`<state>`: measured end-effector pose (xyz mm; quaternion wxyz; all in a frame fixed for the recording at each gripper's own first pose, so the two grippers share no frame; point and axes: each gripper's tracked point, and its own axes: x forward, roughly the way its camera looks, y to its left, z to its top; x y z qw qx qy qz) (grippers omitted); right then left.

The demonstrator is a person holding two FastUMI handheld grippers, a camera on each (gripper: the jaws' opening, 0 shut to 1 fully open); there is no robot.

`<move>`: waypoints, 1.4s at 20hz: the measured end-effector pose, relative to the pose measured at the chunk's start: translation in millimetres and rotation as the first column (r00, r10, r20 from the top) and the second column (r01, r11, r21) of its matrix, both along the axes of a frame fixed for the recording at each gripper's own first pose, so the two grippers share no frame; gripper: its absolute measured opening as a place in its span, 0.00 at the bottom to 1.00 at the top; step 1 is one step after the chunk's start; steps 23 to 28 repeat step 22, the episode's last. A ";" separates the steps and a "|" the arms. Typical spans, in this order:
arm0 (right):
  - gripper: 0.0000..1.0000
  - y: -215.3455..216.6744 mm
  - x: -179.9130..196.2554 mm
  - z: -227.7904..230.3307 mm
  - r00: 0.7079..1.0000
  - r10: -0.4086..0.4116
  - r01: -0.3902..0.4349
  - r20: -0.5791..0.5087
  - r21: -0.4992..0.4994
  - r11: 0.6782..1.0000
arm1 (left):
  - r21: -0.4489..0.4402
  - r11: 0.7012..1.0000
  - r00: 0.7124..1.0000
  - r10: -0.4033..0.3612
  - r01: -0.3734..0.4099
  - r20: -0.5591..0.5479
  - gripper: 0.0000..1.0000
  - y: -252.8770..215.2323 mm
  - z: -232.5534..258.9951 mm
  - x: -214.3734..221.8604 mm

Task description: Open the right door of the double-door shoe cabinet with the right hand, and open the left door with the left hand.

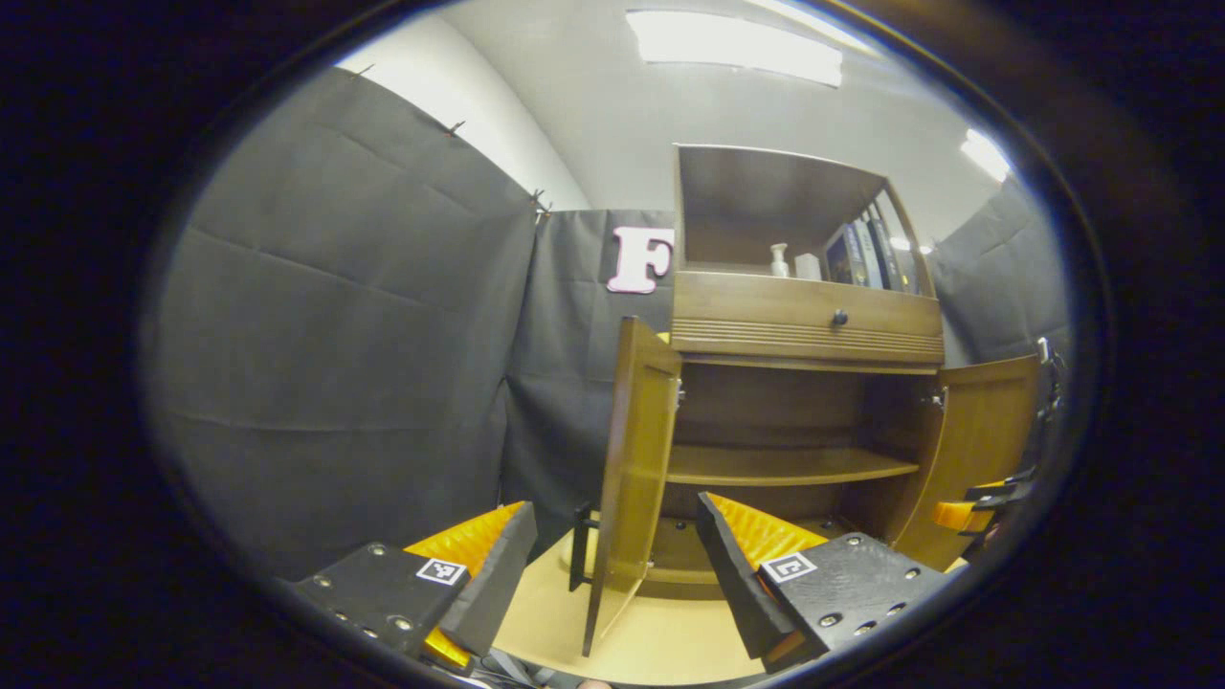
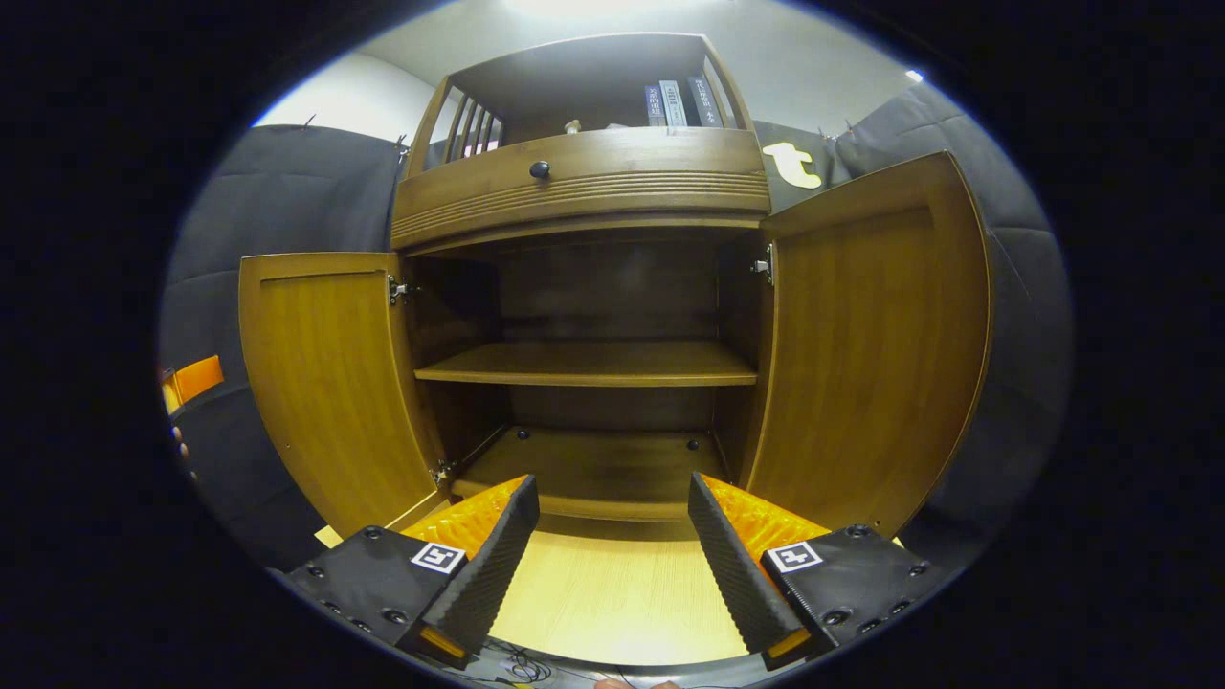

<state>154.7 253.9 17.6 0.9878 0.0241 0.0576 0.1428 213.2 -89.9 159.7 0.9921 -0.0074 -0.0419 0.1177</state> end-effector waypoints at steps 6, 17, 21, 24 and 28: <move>0.96 -12.7 -18.0 -4.8 1.000 -0.011 0.011 -0.002 -0.004 1.000 | 0.022 0.990 0.988 -0.136 0.138 -0.069 0.97 -70.3 -18.1 34.7; 0.92 -26.1 -44.1 -20.0 1.000 -0.028 0.028 -0.009 0.001 1.000 | -0.007 0.980 0.971 -0.200 0.200 -0.130 0.96 -118.6 -56.0 42.7; 0.92 -24.8 -45.1 -22.5 1.000 -0.020 0.020 -0.011 0.002 1.000 | -0.014 0.981 0.972 -0.193 0.193 -0.137 0.96 -118.2 -60.1 42.2; 0.92 -23.6 -45.5 -23.0 1.000 -0.016 0.016 -0.014 0.005 1.000 | -0.018 0.982 0.972 -0.190 0.190 -0.139 0.96 -118.0 -60.6 42.5; 0.92 -23.6 -45.5 -23.0 1.000 -0.016 0.016 -0.014 0.005 1.000 | -0.018 0.982 0.972 -0.190 0.190 -0.139 0.96 -118.0 -60.6 42.5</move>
